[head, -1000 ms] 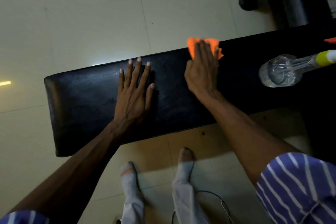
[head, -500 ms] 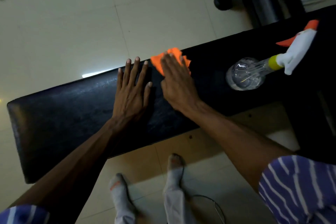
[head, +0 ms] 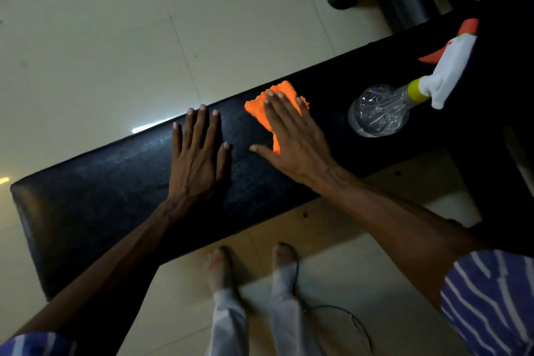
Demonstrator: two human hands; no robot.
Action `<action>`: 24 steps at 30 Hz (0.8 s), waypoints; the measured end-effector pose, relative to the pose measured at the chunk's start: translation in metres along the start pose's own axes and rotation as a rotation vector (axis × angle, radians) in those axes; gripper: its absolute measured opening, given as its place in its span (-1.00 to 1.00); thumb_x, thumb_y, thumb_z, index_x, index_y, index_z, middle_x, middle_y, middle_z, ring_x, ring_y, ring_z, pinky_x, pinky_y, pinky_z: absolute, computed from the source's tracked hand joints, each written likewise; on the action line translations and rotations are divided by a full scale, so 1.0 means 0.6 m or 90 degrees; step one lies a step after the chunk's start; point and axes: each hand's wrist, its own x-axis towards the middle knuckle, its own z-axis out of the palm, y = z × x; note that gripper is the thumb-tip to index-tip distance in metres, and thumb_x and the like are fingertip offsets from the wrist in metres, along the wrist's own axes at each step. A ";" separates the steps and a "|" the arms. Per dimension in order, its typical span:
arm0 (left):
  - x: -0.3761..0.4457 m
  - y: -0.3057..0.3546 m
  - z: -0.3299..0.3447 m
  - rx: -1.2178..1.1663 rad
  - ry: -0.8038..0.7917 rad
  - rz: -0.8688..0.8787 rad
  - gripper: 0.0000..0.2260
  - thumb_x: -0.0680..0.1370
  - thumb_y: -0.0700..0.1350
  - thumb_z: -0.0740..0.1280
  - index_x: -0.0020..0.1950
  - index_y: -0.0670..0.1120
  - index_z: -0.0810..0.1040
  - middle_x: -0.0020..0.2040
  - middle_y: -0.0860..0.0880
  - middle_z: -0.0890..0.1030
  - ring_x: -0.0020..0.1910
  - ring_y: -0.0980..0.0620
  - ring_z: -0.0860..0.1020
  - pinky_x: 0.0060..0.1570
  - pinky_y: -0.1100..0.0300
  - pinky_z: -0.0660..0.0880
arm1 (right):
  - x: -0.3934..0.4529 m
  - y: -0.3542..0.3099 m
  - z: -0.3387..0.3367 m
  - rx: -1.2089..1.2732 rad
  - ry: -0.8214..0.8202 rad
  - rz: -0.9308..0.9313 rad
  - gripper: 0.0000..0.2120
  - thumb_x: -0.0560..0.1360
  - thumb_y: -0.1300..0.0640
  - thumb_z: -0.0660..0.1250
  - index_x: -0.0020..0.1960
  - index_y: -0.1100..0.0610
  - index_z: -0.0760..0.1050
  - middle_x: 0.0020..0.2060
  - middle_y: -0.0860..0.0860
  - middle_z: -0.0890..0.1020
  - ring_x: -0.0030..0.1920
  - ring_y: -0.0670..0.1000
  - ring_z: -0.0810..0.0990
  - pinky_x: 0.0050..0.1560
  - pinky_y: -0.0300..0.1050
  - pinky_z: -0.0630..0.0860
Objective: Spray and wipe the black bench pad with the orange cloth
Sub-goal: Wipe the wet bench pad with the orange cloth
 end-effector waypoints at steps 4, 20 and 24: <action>-0.008 -0.006 -0.005 -0.008 -0.009 0.035 -0.44 0.74 0.13 -0.01 0.71 -0.01 -0.03 0.72 -0.06 -0.07 0.70 -0.04 -0.18 0.66 -0.18 -0.14 | 0.027 0.037 -0.013 0.031 0.050 0.213 -0.26 0.72 -0.22 0.07 0.68 0.27 0.10 0.70 0.18 0.13 0.72 0.16 0.06 0.71 0.22 -0.04; 0.003 0.004 0.002 -0.020 -0.011 0.108 -0.42 0.72 0.13 0.04 0.70 -0.04 0.05 0.72 -0.09 -0.01 0.71 -0.09 -0.10 0.66 -0.20 -0.12 | -0.129 -0.112 0.043 0.080 0.113 0.125 -0.06 0.61 -0.41 0.23 0.66 0.29 0.16 0.68 0.19 0.19 0.71 0.18 0.10 0.68 0.30 0.08; -0.012 -0.020 0.004 -0.008 -0.020 0.105 -0.42 0.73 0.15 0.00 0.71 -0.02 -0.01 0.72 -0.07 -0.05 0.70 -0.06 -0.16 0.66 -0.13 -0.19 | -0.146 -0.052 0.035 0.027 0.098 0.082 0.00 0.57 -0.48 0.20 0.66 0.28 0.18 0.68 0.19 0.20 0.70 0.16 0.14 0.67 0.27 0.12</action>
